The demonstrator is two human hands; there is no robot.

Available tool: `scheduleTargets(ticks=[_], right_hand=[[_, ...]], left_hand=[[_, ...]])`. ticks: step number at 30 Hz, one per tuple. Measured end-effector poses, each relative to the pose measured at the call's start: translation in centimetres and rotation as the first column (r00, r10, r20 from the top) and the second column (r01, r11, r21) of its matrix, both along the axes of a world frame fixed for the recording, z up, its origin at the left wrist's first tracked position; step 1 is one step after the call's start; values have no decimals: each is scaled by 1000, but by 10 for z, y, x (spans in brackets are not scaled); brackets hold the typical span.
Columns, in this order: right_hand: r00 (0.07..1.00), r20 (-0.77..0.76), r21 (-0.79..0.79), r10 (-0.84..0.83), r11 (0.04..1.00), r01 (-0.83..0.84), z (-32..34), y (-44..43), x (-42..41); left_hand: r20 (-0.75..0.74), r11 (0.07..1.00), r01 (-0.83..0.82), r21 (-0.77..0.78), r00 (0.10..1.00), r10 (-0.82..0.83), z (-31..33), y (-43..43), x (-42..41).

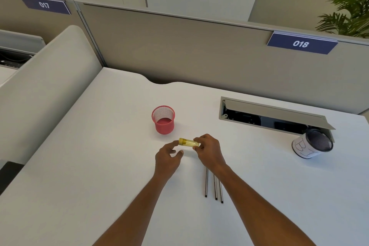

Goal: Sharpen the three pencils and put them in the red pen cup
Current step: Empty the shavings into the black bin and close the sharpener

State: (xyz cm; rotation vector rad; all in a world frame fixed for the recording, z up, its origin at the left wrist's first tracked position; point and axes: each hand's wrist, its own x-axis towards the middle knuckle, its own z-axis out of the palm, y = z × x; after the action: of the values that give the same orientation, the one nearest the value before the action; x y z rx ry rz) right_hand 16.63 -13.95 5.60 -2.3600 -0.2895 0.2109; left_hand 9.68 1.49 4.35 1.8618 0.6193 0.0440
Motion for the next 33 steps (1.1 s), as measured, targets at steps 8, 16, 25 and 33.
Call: scheduleTargets(ticks=[8, 16, 25, 33], right_hand=[[998, -65, -78, -17, 997, 12, -35, 20, 5], [999, -48, -88, -11, 996, 7, -42, 32, 14], [996, -64, -41, -64, 997, 61, -43, 32, 12], [985, -110, 72, -133, 987, 141, -36, 17, 9]], left_hand=[[-99, 994, 68, 81, 993, -60, -27, 14, 8], [-137, 979, 135, 154, 984, -114, -38, 24, 17], [-147, 977, 154, 150, 980, -132, -41, 23, 16], [-104, 998, 24, 51, 994, -19, -40, 26, 10]])
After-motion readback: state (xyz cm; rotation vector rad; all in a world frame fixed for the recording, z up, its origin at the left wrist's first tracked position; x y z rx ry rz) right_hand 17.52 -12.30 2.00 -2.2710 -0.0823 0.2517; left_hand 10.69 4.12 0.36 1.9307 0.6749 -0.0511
